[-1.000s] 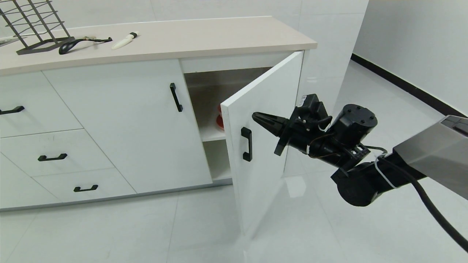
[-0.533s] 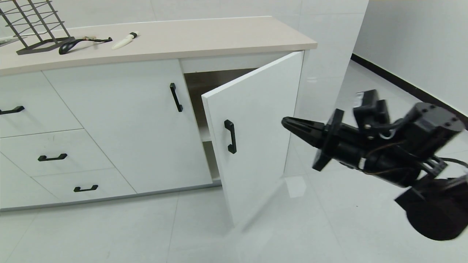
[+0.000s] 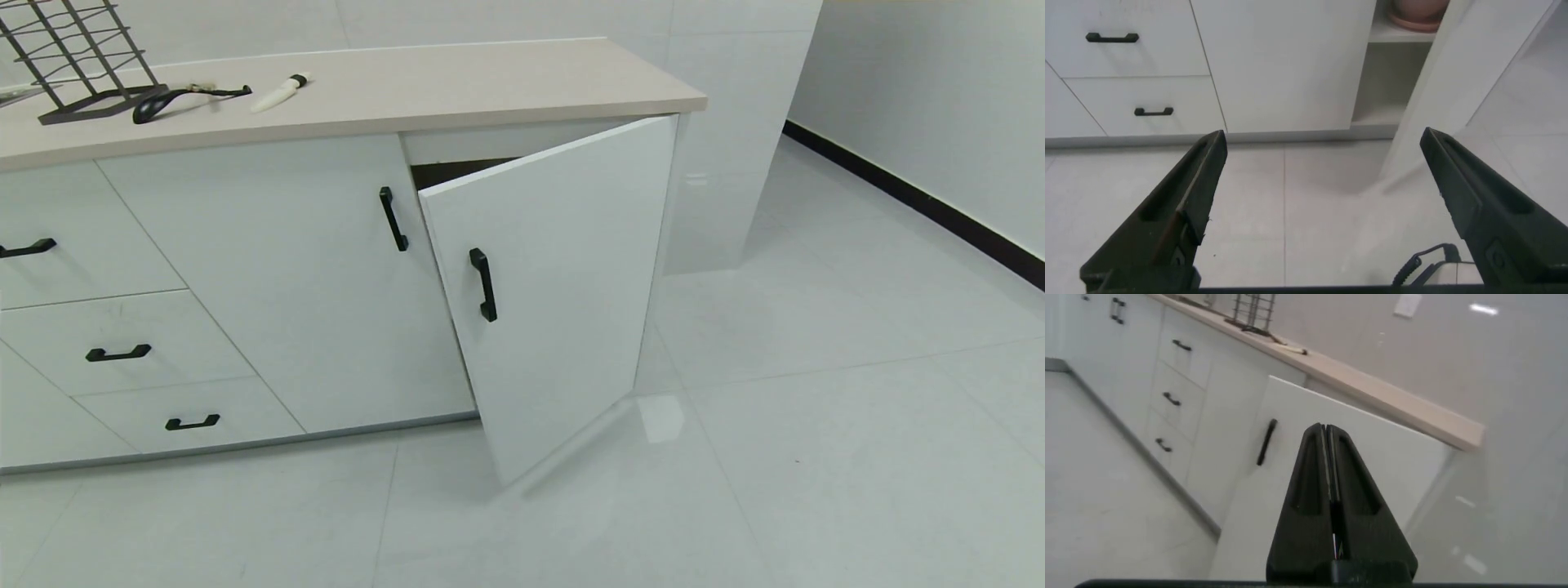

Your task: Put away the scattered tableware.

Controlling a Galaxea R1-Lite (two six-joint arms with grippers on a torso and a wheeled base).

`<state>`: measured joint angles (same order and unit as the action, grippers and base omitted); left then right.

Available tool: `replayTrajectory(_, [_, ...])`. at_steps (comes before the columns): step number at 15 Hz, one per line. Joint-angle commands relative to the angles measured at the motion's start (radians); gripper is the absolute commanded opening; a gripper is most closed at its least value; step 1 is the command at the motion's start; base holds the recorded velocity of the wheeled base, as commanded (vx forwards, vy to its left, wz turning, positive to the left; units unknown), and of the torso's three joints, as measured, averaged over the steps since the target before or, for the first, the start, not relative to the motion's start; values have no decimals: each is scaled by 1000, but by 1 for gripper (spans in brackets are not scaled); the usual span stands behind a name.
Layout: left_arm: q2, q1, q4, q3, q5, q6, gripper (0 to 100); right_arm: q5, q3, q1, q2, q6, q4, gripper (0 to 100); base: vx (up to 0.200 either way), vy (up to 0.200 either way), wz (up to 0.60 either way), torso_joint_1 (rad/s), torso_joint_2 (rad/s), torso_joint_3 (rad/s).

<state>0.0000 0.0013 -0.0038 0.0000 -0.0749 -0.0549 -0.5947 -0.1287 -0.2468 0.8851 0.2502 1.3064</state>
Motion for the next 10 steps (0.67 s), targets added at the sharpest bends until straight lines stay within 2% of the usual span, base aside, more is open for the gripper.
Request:
replayTrajectory(1, [0,0,1,0,0,0,100,6,129,181,-591,3,-407,0,0,0,0,0,0,0])
replayTrajectory(2, [0,0,1,0,0,0,100,32,127,202,-730,1,-624,0,0,0,0,0,0,0])
replayTrajectory(3, [0,0,1,0,0,0,100,101,127,228,-859,-3,-835,0,0,0,0,0,0,0])
replayTrajectory(4, [0,0,1,0,0,0,100,196,129,251,-885,-14,-972,0,0,0,0,0,0,0])
replayTrajectory(6, [0,0,1,0,0,0,100,421,129,251,-885,-86,-1082,0,0,0,0,0,0,0])
replayTrajectory(7, [0,0,-1,0,0,0,100,495,129,251,-885,-117,-1168,0,0,0,0,0,0,0])
replayTrajectory(8, [0,0,1,0,0,0,100,553,129,251,-885,-151,-1285,0,0,0,0,0,0,0])
replayTrajectory(9, [0,0,-1,0,0,0,100,564,124,251,-884,-212,-1329,0,0,0,0,0,0,0])
replayTrajectory(10, [0,0,-1,0,0,0,100,566,124,251,-885,-267,-1317,0,0,0,0,0,0,0])
